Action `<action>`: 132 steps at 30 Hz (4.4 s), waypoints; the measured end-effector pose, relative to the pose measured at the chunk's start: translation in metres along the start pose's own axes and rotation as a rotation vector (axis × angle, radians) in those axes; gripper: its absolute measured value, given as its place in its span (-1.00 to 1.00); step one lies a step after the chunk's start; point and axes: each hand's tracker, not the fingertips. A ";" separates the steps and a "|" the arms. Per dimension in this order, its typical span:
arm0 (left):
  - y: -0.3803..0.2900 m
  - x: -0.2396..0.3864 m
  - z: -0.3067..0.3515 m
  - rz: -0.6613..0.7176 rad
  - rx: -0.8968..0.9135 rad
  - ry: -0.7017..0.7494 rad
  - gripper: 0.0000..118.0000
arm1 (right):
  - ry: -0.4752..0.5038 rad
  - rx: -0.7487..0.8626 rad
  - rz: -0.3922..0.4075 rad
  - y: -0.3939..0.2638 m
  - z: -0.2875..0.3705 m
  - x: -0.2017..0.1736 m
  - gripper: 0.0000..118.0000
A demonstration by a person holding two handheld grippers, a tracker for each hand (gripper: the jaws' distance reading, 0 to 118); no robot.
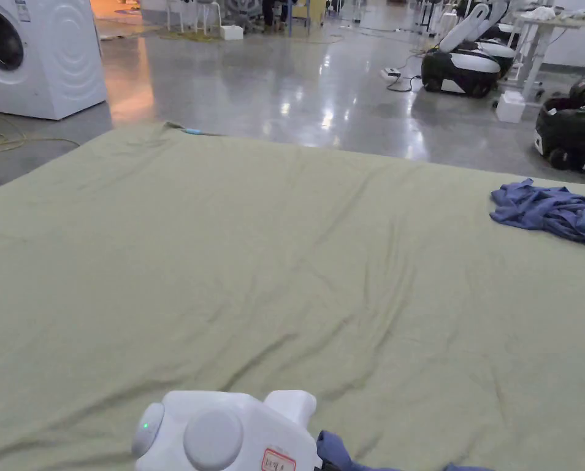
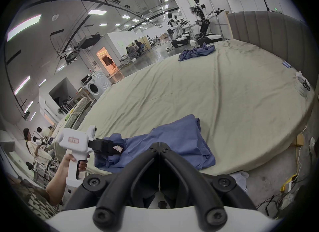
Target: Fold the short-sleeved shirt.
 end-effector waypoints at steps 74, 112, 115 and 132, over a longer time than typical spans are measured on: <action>-0.010 -0.084 0.154 0.402 0.206 0.013 -0.72 | 0.099 -0.141 0.008 -0.008 -0.046 -0.028 -0.96; 0.011 0.056 -0.027 0.182 -0.002 -0.473 -0.99 | 0.128 -0.147 -0.058 -0.005 -0.044 -0.007 -0.96; -0.002 0.036 0.037 0.206 0.137 -0.560 -0.99 | 0.251 -0.134 -0.039 0.008 -0.071 -0.024 -0.96; -0.047 -0.108 0.098 0.252 0.272 -0.330 0.40 | 0.416 -0.576 -0.167 -0.026 -0.247 -0.045 -0.96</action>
